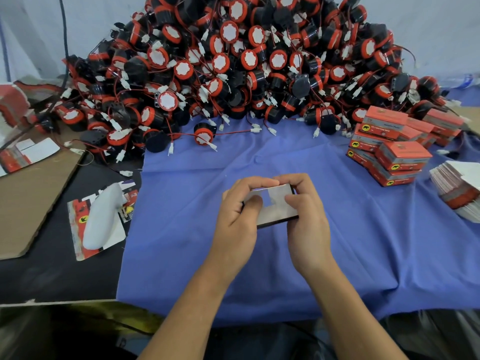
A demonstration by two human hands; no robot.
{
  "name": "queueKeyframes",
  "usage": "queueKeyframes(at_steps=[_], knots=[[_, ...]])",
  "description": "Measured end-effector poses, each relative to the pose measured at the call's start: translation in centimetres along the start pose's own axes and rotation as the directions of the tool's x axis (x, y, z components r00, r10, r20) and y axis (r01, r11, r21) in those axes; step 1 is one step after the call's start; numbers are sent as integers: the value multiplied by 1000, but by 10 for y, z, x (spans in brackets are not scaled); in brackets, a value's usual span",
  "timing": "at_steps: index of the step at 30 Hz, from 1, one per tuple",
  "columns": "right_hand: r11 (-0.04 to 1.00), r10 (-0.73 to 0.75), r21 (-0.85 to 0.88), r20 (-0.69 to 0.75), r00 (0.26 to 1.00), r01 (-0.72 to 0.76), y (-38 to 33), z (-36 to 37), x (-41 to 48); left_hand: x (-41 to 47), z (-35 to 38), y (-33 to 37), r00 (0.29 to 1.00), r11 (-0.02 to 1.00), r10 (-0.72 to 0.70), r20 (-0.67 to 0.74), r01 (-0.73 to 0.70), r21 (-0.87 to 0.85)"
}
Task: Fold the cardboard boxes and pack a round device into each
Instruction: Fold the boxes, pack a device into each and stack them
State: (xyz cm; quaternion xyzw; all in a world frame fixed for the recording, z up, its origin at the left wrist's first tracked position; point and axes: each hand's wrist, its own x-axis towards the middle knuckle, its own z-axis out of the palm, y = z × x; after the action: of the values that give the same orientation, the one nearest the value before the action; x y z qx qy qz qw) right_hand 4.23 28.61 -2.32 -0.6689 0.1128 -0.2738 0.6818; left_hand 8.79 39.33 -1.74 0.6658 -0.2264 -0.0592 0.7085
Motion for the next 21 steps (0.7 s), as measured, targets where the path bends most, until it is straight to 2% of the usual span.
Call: queueKeyframes(at_steps=[2, 6, 8, 11, 16, 21], knots=[[1000, 10, 17, 41, 999, -11, 0, -1, -2, 1, -2, 2, 1000, 1000, -13, 21, 13, -13], [999, -11, 46, 36, 999, 9, -8, 3, -5, 2, -9, 2, 987, 966, -85, 137, 115, -233], [999, 5, 54, 52, 999, -8, -7, 4, -7, 2, -10, 4, 990, 959, -89, 111, 116, -258], [1000, -12, 10, 39, 999, 11, -5, 7, -9, 4, -11, 4, 996, 978, -71, 46, 79, -193], [998, -51, -37, 25, 998, 52, -3, 10, -9, 3, -16, 6, 999, 997, 0, 48, 4, -83], [992, -78, -101, -3, 997, 77, 1, 13, -10, 2, -16, 8, 983, 961, 168, 76, -181, 210]])
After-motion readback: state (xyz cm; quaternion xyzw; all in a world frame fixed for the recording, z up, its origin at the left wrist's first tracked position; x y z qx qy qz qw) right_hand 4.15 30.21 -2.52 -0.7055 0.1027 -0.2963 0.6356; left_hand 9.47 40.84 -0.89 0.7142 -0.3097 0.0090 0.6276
